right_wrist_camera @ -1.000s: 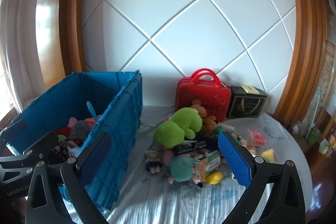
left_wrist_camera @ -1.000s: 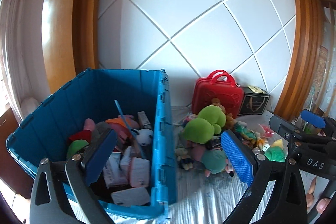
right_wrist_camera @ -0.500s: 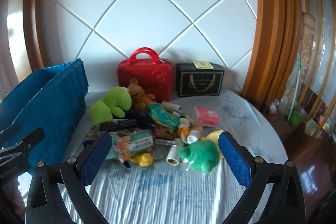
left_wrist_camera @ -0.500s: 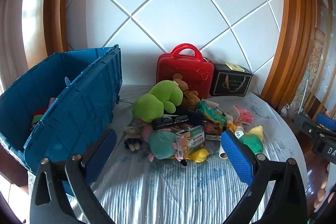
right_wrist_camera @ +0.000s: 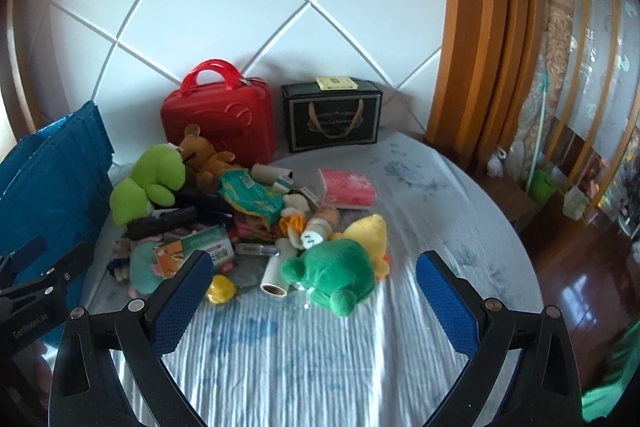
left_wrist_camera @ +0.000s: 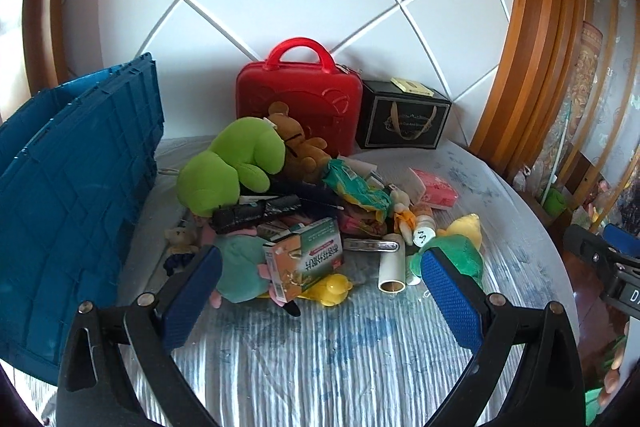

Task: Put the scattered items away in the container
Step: 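Close both tools together on the green and yellow plush duck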

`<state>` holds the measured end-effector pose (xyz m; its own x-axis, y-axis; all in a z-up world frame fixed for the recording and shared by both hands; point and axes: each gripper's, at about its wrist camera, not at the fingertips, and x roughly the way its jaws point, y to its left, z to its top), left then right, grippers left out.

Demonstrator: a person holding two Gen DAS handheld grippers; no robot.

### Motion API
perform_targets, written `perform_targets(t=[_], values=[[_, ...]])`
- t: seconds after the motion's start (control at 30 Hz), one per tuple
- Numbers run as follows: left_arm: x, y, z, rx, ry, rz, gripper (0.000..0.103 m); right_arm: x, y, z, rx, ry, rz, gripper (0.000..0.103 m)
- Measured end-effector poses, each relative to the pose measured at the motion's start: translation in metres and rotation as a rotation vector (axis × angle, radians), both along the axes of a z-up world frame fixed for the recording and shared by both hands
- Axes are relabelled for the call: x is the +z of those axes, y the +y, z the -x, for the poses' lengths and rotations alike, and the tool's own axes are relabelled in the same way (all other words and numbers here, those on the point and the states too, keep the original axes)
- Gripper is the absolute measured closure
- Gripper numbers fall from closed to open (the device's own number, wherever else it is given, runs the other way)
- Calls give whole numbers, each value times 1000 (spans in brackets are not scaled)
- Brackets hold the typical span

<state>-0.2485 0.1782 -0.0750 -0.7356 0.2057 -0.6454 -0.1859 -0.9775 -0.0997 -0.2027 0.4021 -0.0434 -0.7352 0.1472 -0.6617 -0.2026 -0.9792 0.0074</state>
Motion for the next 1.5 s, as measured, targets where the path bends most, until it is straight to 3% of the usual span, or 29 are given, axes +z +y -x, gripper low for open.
perform_targets(t=[0.17,0.33,0.47,0.6,0.73,1.03,1.2,1.5], values=[[-21,36,14,9,-40,0,2,-16,39,16,-13,-30,16,0],[-47,93,22,53,-86,0,2,-37,88,43,44,-61,15,0],[-73,151,27,138,-106,-16,2,-61,137,72,157,-87,8,0],[-106,207,34,202,-180,-40,2,-93,181,101,270,-160,24,1],[-137,247,38,231,-241,-11,2,-124,209,123,353,-241,76,16],[-193,272,62,326,-293,34,2,-179,204,169,528,-307,135,16],[-203,271,70,303,-266,2,0,-216,193,190,596,-350,194,16],[-221,283,82,307,-252,66,1,-254,191,210,686,-370,307,10]])
